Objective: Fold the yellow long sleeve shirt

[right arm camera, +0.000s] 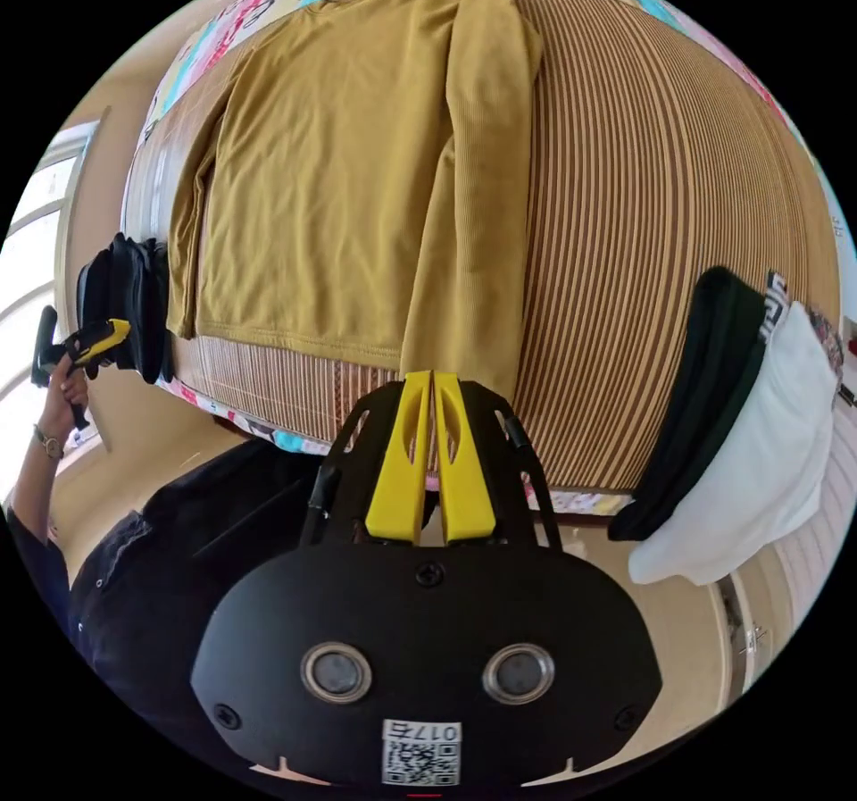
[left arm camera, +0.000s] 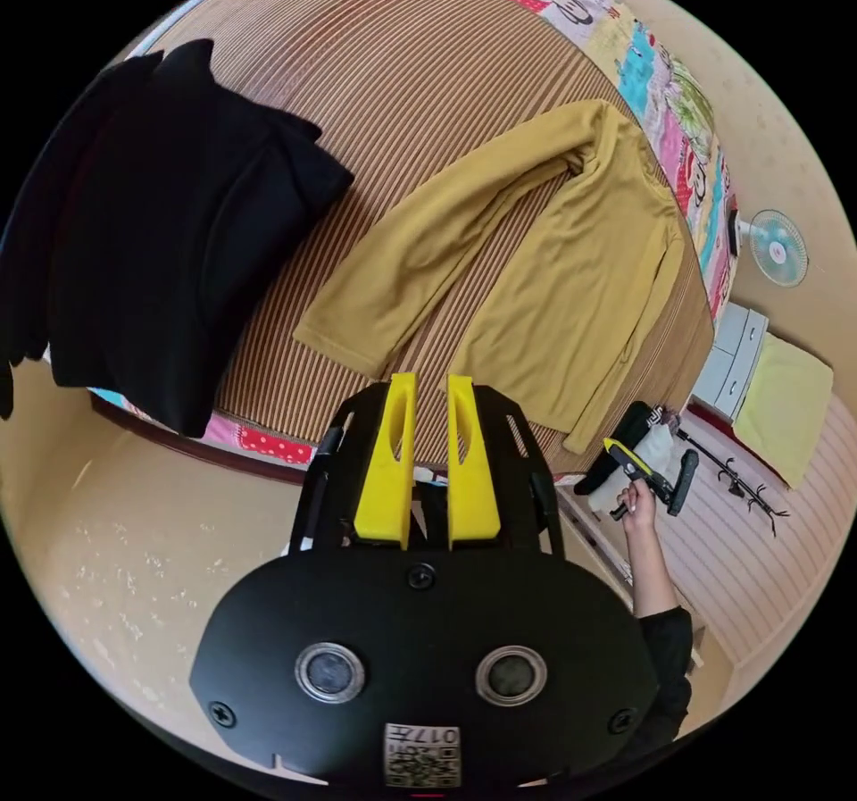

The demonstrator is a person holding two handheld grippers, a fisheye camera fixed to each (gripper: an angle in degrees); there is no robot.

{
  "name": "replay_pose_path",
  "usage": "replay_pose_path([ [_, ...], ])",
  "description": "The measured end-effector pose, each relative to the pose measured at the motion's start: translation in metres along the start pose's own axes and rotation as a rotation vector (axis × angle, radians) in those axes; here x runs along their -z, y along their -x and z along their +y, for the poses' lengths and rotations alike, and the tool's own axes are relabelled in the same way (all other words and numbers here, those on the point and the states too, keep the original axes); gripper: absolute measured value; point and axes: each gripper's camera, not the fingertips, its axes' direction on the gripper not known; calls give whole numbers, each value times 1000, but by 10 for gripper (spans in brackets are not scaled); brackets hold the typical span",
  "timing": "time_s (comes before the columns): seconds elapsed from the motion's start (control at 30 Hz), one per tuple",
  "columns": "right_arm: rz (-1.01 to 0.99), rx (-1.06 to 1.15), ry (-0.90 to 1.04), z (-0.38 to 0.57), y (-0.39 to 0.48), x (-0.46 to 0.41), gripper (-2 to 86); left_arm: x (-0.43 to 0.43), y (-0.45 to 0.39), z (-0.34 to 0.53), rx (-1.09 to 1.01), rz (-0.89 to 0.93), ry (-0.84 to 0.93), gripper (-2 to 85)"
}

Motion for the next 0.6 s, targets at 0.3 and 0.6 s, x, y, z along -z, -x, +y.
replay_pose_path([
  [0.3,45,-145,-168,29,44,-42,2,-79,-47,16,-157,-270,-174,38],
  [0.6,422,-45,-195,100,78,-95,3,-150,-17,26,-242,-211,-22,0],
])
